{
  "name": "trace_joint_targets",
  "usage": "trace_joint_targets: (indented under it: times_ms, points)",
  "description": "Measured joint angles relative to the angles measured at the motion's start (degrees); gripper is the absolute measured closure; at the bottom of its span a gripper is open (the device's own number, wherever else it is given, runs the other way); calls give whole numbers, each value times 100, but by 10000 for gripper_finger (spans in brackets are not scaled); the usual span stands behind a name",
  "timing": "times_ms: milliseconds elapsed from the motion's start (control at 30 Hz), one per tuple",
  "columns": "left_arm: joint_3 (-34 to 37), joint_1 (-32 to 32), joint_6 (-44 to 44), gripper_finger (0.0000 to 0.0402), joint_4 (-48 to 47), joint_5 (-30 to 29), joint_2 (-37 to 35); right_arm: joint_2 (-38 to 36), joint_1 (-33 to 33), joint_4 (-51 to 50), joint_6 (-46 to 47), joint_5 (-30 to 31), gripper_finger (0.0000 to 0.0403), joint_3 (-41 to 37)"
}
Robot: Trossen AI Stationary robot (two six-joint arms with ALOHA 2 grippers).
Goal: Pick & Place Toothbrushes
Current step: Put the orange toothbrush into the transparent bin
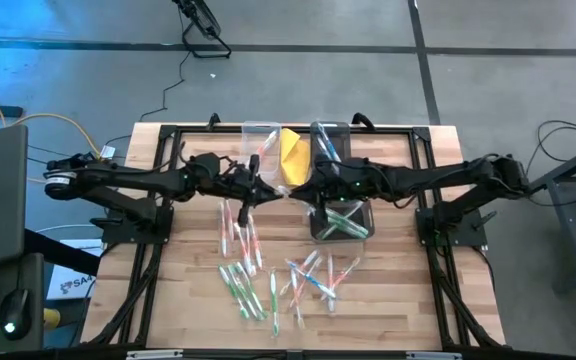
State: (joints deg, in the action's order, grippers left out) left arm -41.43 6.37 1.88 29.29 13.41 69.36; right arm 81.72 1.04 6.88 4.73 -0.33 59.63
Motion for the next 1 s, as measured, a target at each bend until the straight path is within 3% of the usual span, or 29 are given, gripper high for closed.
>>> trace_joint_targets:
  times_ms: [467, 1000]
  points:
    - [0, 0, -168, 232, 113, -177, 72, 17, -2, 12, 17, 21, 394, 1]
    - [-2, 0, -366, 220, 1033, -79, 584, 17, 9, -19, 22, 124, 394, 1]
